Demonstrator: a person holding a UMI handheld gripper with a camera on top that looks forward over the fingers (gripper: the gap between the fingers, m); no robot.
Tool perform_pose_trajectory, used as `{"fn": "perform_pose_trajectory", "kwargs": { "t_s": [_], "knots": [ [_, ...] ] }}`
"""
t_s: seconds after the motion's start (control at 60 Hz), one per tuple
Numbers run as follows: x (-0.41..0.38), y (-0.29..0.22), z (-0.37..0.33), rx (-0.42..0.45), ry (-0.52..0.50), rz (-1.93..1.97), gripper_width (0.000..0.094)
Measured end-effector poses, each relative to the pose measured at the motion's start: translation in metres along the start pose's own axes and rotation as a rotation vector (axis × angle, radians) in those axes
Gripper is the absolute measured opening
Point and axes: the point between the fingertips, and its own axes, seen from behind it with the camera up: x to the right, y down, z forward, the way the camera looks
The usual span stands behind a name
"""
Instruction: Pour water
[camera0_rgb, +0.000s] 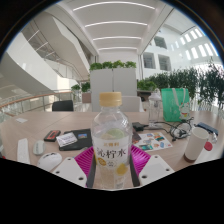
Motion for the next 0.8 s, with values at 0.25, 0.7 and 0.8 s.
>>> {"fn": "perform_pose_trajectory", "kwargs": {
  "t_s": [0.25, 0.7, 0.8],
  "knots": [
    [0.003, -0.003, 0.01, 0.024, 0.0, -0.014, 0.0352],
    [0.132, -0.091, 0.003, -0.067, -0.156, 1.305, 0.0349],
    [0.158, -0.091, -0.001, -0.098, -0.248, 1.734, 0.0347]
  ]
}}
